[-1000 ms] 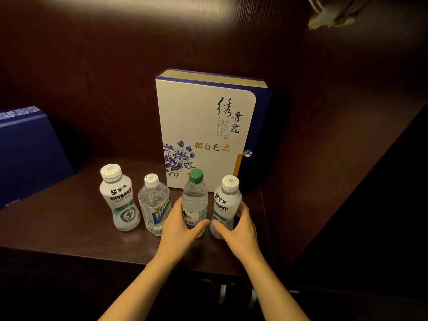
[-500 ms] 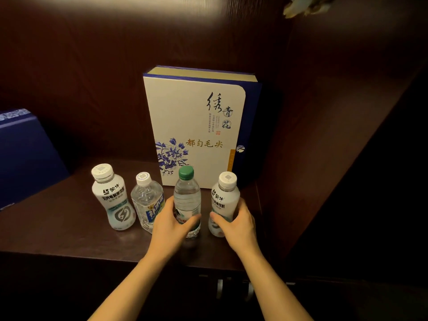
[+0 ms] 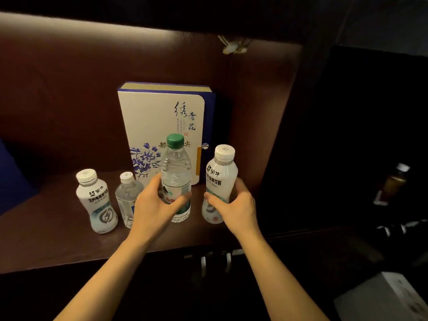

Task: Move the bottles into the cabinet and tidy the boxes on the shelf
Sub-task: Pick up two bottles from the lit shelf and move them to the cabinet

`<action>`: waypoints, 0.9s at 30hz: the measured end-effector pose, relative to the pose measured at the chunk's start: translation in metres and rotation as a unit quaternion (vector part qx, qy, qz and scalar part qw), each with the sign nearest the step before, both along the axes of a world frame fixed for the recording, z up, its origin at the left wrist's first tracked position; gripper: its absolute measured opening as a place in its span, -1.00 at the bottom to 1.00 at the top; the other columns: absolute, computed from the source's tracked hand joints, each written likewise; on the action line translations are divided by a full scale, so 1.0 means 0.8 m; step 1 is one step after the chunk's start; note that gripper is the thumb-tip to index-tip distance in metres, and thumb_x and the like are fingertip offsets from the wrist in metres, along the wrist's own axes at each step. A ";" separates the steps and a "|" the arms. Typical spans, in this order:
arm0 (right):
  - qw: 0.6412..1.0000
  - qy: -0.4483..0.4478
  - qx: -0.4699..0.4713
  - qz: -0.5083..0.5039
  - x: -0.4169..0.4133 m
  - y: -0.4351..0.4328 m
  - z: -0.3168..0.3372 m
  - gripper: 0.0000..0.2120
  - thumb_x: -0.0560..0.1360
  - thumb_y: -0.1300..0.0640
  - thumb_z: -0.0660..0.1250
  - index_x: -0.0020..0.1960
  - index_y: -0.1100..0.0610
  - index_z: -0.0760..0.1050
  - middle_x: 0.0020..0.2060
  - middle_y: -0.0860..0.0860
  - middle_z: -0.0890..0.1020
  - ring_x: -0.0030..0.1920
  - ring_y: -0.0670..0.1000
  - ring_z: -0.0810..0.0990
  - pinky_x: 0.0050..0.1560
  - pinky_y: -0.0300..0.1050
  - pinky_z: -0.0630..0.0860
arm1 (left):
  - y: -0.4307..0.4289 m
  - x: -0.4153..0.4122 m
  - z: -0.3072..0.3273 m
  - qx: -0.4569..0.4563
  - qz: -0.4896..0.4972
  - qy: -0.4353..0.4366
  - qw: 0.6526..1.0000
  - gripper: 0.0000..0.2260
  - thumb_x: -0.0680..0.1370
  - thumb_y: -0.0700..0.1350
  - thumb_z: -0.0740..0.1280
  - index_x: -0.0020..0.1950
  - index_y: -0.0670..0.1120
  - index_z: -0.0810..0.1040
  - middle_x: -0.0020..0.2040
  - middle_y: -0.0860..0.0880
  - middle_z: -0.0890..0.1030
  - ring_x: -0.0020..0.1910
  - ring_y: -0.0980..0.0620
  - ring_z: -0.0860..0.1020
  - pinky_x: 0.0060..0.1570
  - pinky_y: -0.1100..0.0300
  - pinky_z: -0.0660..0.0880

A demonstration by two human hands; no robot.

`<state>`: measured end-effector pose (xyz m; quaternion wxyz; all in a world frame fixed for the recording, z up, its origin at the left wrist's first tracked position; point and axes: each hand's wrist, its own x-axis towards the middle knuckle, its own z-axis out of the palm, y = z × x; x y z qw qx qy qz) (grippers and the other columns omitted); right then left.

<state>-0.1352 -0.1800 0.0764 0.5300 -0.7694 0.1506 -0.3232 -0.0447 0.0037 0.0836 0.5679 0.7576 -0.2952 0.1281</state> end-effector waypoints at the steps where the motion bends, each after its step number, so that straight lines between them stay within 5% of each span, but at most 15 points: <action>1: 1.000 -0.007 -0.004 -0.011 -0.016 0.005 0.007 -0.45 0.31 -0.04 0.64 0.24 -0.03 0.56 -0.06 -0.24 0.69 -0.05 -0.32 0.65 -0.16 -0.42 0.55 | 0.001 -0.009 0.006 -0.005 -0.013 -0.006 1.000 -0.59 0.35 0.15 0.52 0.14 0.34 0.47 0.03 0.39 0.61 -0.02 0.33 0.60 -0.13 0.46 0.48; 11: 0.992 -0.065 -0.004 -0.110 -0.181 0.034 0.059 -0.46 0.30 -0.08 0.63 0.23 -0.13 0.54 0.02 -0.28 0.69 0.04 -0.28 0.66 -0.11 -0.43 0.56 | -0.015 -0.106 0.041 -0.041 -0.147 -0.013 0.988 -0.54 0.36 0.14 0.56 0.21 0.16 0.54 0.02 0.25 0.67 -0.06 0.23 0.64 -0.09 0.19 0.58; 18: 0.979 -0.076 -0.020 -0.187 -0.301 0.014 0.075 -0.48 0.36 -0.08 0.61 0.26 -0.11 0.52 0.08 -0.18 0.70 0.09 -0.18 0.68 -0.03 -0.25 0.64 | -0.074 -0.190 0.054 -0.051 -0.243 -0.004 0.969 -0.51 0.34 0.23 0.52 0.22 0.24 0.49 0.09 0.33 0.62 0.05 0.30 0.60 -0.03 0.30 0.52; 27: 0.953 -0.081 -0.037 -0.291 -0.429 -0.073 0.083 -0.47 0.33 -0.11 0.61 0.24 -0.10 0.53 0.04 -0.22 0.69 0.03 -0.19 0.69 -0.11 -0.31 0.62 | -0.197 -0.291 0.062 -0.041 -0.304 -0.015 0.952 -0.50 0.32 0.30 0.50 0.20 0.20 0.51 0.04 0.32 0.62 0.03 0.34 0.58 -0.05 0.29 0.54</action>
